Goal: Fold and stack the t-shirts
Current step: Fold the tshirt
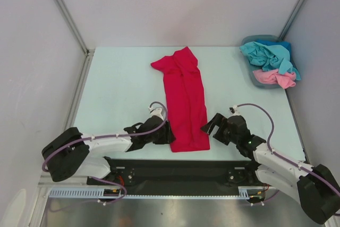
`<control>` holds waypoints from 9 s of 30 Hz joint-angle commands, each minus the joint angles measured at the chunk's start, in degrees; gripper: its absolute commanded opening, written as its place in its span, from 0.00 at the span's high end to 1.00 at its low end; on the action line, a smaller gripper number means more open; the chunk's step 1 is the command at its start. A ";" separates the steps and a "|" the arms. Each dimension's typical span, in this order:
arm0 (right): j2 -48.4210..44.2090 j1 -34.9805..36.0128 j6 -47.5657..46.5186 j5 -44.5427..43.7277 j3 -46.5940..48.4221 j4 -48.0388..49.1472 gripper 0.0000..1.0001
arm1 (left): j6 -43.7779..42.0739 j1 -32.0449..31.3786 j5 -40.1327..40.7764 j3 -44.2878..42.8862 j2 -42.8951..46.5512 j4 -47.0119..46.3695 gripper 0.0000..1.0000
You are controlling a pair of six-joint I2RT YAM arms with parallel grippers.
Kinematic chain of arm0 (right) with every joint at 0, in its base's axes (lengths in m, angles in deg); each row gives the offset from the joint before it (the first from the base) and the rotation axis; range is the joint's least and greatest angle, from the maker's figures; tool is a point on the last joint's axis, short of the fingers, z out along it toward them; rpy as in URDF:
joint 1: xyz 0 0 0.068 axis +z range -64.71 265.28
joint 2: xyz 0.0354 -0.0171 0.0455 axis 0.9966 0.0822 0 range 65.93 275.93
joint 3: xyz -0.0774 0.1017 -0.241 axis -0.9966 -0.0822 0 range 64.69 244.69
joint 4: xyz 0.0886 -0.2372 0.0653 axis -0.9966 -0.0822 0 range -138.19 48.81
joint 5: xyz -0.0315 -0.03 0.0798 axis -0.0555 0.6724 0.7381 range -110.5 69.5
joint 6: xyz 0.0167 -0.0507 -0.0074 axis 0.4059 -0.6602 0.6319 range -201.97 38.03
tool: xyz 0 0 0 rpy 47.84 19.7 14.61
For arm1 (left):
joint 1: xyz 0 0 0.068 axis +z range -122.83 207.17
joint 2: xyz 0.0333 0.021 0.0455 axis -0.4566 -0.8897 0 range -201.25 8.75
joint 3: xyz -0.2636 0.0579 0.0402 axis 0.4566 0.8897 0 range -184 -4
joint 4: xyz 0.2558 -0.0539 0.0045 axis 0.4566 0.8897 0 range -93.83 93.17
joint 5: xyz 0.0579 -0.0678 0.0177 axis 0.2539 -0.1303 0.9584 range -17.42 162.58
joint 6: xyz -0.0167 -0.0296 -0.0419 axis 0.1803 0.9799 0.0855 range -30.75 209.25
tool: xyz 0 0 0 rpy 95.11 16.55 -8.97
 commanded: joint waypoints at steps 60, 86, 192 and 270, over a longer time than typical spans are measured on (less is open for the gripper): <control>5.21 15.78 6.76 -5.11 5.96 -9.76 1.00 | 13.28 -22.07 15.53 -13.38 4.36 24.92 1.00; -15.98 21.05 4.21 -16.36 9.39 -36.57 1.00 | 14.60 -23.12 15.88 -12.67 1.81 24.65 1.00; 38.16 -11.64 -12.76 6.66 40.42 -2.47 0.23 | -15.72 13.09 17.11 -43.09 -23.07 21.22 0.40; 48.88 -7.86 -11.26 6.66 48.66 1.14 1.00 | -11.68 7.02 16.32 -25.33 -7.15 18.15 0.48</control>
